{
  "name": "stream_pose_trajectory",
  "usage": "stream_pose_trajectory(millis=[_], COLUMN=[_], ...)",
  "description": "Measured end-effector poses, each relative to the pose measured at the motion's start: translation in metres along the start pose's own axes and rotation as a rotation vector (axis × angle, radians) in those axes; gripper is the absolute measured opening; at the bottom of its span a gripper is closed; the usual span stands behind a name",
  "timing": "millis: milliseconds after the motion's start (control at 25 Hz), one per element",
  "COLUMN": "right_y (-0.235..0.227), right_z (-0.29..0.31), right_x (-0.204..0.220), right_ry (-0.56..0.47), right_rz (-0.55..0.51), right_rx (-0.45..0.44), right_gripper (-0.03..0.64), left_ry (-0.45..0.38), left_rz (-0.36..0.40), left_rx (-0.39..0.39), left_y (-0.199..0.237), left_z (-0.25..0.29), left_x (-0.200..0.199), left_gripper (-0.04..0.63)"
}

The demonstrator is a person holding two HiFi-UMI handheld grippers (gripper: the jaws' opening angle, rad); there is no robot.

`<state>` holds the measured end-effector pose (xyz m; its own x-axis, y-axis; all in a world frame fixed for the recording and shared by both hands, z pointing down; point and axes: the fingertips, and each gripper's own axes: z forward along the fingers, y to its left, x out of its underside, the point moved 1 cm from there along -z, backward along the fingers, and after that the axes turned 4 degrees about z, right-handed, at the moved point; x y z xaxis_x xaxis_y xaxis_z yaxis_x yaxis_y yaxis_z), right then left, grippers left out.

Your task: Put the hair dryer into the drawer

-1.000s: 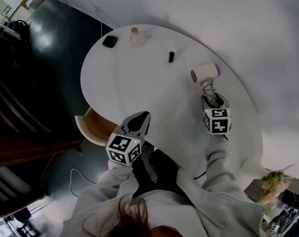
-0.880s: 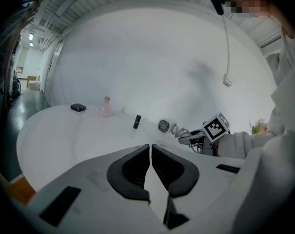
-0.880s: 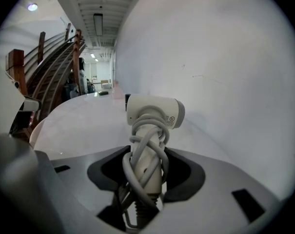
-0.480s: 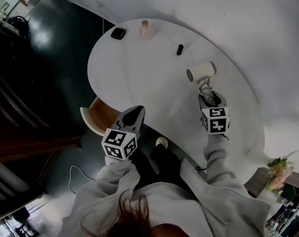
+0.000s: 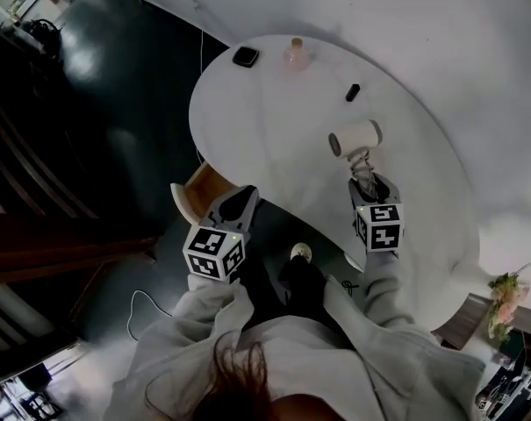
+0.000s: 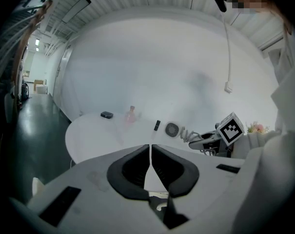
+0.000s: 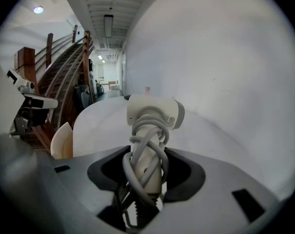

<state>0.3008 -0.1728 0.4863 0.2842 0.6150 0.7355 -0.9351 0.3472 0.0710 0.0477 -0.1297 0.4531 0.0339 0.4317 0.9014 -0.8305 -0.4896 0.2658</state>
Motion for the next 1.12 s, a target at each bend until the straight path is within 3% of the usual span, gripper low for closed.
stream_pose_trajectory(millis=[360,720,1120], right_y=[0.090,0.177,0.271], right_z=[0.006,0.019,0.036], right_x=[-0.029,-0.044,-0.049], right_ry=[-0.019,-0.023,-0.020], right_rz=[-0.053,-0.120,-0.136], right_rx=[-0.082,-0.191,-0.227], right_gripper=[0.250,0.250,0.250], left_ry=[-0.027,-0.047,-0.039], left_rz=[-0.035,-0.064,-0.057], left_rx=[-0.096,-0.185,-0.202], left_y=[0.069,0.113,0.174], left_z=[-0.056,-0.108,-0.164], left_x=[0.001,0.012,0.026], left_gripper=[0.023,0.023,0.023])
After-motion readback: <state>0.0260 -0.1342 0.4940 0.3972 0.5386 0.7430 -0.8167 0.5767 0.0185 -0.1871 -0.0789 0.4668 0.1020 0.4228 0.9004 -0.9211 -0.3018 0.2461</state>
